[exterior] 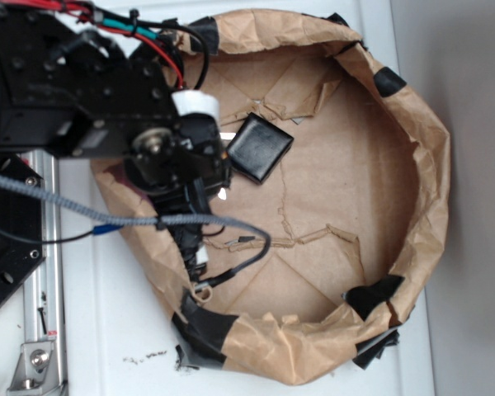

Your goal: Grab the yellow duck.

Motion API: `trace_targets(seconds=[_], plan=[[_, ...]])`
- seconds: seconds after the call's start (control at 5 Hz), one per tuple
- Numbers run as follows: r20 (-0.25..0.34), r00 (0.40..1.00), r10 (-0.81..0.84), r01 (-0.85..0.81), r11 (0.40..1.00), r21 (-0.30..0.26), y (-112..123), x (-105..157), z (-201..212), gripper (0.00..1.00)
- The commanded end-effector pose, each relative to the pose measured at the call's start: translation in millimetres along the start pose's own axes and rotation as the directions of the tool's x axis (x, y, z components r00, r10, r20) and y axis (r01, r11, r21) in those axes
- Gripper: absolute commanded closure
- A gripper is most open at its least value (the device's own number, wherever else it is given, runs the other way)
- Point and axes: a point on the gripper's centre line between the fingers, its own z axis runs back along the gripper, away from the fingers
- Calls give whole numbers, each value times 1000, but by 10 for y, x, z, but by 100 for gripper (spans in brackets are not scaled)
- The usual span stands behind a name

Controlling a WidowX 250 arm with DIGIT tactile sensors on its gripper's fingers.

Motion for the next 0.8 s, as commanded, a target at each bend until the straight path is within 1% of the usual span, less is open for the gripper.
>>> trace_targets(seconds=[0.0,0.2,0.4,0.6], plan=[[46,996,-76,73,996,53,-214,63,-140,100],[79,993,-86,82,995,49,-267,212,0,100],[110,989,-95,94,995,18,-289,360,262,100],[169,976,-138,141,990,-7,-404,536,670,100]])
